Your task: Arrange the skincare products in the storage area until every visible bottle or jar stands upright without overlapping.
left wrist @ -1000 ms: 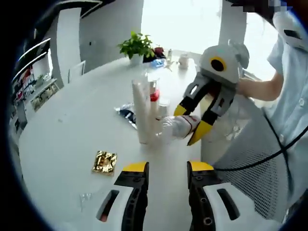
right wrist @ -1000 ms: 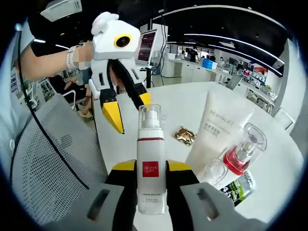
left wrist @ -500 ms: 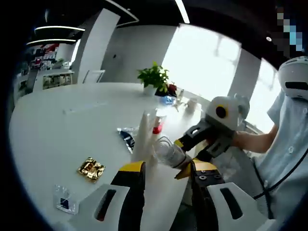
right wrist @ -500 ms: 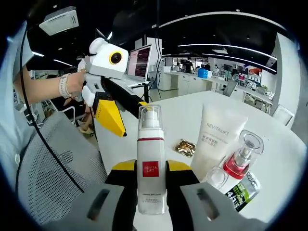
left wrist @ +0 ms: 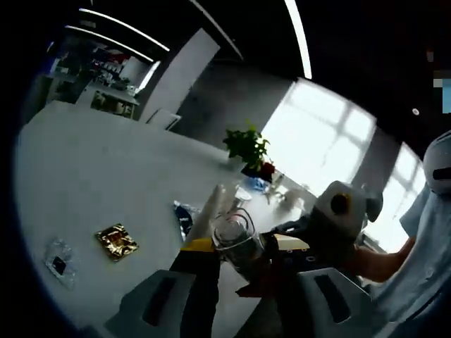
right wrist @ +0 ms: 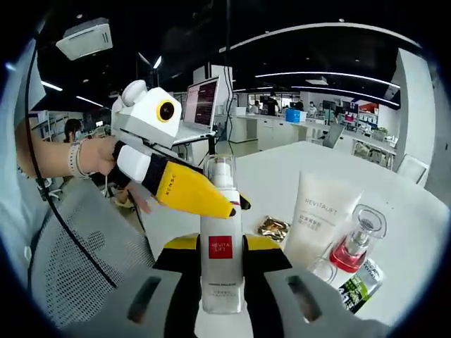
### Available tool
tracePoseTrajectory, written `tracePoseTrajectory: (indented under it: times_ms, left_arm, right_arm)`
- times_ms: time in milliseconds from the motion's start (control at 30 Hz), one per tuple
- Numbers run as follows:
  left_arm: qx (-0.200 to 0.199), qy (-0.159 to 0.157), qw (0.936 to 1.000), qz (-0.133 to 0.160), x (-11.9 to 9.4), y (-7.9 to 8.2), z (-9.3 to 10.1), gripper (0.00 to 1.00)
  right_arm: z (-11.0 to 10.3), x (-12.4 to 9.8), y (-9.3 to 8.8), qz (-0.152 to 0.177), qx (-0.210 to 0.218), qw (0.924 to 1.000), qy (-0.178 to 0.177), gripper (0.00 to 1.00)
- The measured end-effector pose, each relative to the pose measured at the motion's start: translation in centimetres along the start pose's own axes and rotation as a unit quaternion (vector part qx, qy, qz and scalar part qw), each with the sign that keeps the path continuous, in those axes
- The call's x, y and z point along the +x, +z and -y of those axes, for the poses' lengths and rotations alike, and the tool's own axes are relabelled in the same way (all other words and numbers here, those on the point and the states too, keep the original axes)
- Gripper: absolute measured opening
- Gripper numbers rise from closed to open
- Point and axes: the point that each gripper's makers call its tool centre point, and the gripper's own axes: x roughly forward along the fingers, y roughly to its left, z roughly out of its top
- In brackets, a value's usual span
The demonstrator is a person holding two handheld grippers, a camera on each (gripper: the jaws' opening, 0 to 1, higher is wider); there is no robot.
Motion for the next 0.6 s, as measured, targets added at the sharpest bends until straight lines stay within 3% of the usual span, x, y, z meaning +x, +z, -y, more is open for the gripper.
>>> tracePoseTrajectory:
  times_ms: [333,433,600]
  left_arm:
    - [-0.002,0.006,0.9999,0.015,0.45,0.81,-0.1,0.21]
    - [-0.023,0.01,0.9997,0.004,0.66,0.57,-0.1,0.19]
    - [-0.017,0.016,0.9997,0.005,0.76,0.7,0.17,0.17]
  right_arm:
    - [0.3,0.0,0.51,0.01,0.005,0.9999,-0.01,0.21]
    - [0.3,0.12,0.16,0.002,-0.003,0.9999,-0.014,0.22]
    - [0.4,-0.01,0.18,0.002,-0.001,0.9999,-0.014,0.22]
